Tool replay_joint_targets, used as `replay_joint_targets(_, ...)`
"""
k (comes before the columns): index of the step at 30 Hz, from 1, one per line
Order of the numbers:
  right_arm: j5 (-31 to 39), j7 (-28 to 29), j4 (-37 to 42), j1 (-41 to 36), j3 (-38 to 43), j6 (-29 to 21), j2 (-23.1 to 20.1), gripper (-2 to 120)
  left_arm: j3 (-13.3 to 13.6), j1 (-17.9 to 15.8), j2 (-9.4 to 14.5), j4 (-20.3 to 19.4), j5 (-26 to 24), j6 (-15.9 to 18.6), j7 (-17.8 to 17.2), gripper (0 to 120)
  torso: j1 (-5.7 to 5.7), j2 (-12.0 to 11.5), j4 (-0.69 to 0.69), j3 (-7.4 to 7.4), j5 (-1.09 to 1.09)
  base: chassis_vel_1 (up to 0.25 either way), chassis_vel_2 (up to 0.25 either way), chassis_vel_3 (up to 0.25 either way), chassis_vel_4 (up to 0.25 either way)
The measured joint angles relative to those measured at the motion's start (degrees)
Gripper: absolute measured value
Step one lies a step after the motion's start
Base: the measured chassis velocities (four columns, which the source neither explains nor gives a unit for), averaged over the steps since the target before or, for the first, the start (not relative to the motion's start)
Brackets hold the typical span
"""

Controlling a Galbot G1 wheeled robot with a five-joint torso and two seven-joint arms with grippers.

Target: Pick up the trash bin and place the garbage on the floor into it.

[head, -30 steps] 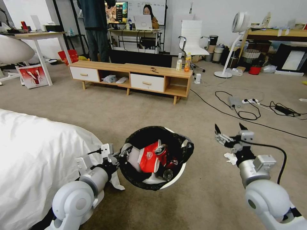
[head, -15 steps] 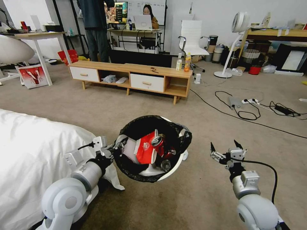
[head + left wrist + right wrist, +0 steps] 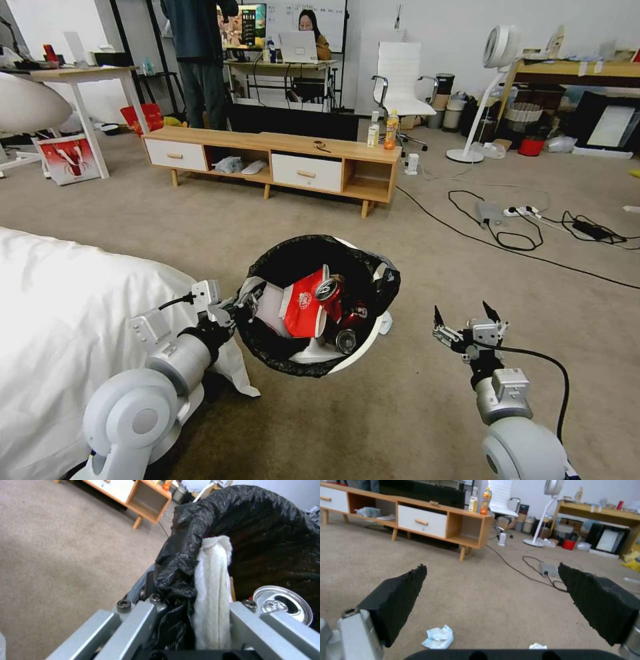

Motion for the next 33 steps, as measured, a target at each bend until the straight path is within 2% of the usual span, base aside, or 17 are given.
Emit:
replay_joint_targets(14, 0.1, 0.2, -0.6, 0.8, -0.3, -0.4, 1.0, 100, 0.2, 0.2, -0.4, 0.3, 0.2, 0.1, 0.0, 7, 0.00, 0.0, 0.00, 0.00, 0.00, 0.000, 0.000, 0.000, 0.000)
replay_joint_targets(33, -0.1, -0.4, -0.8, 1.1, -0.2, -0.2, 0.7, 100, 0.0, 0.5, -0.6, 0.1, -0.1, 0.1, -0.6, 7, 0.00, 0.0, 0.00, 0.00, 0.00, -0.043, 0.049, 0.040, -0.045)
